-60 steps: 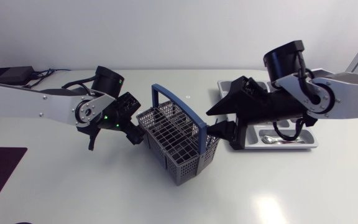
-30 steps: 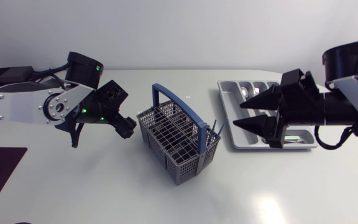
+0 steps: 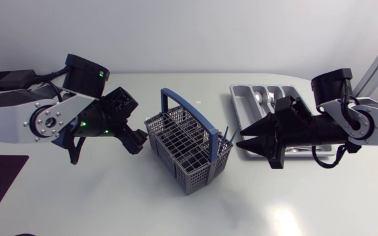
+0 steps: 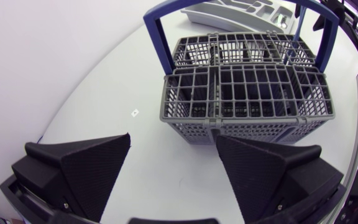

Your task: Unload the cutlery basket into the drawer organizer.

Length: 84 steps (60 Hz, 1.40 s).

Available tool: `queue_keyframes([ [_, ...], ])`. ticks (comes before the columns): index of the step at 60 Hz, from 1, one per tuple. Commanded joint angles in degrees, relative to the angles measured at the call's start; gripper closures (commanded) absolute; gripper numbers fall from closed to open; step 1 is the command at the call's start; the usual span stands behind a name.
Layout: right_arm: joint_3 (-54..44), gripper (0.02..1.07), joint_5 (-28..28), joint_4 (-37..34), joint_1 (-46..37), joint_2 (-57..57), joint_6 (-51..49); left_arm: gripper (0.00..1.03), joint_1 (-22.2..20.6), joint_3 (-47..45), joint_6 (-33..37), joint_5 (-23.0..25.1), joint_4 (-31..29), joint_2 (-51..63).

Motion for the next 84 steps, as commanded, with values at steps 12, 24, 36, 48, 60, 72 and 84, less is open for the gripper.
queue_keyframes([
  [12,1.6,0.71,-0.6,2.68,2.02,2.9,3.86,0.07,-1.19,-1.57,-0.46,0.73,-1.33,-3.06],
  [24,2.13,0.86,-0.34,3.39,2.9,4.92,3.94,0.07,-1.81,-1.75,-0.64,0.73,-1.77,-4.12],
  [36,2.3,1.0,-0.08,4.0,3.78,5.1,4.47,0.07,-2.07,-2.01,-0.64,0.73,-1.85,-4.56],
  [48,2.39,1.01,0.63,3.91,4.22,4.84,4.91,0.07,-2.34,-2.72,-0.64,0.73,-1.85,-5.26],
  [60,3.09,1.01,0.8,2.16,3.69,1.94,5.35,0.07,-2.34,-2.8,-0.64,0.73,-2.38,-6.14],
  [72,7.05,1.01,0.63,-4.08,1.76,-4.04,5.09,0.07,-2.6,-2.8,-0.64,0.73,-2.56,-6.66],
  [84,14.17,1.01,-0.34,-11.91,-1.41,-7.91,4.38,0.07,-2.6,-3.07,-0.64,0.73,-2.56,-6.75],
])
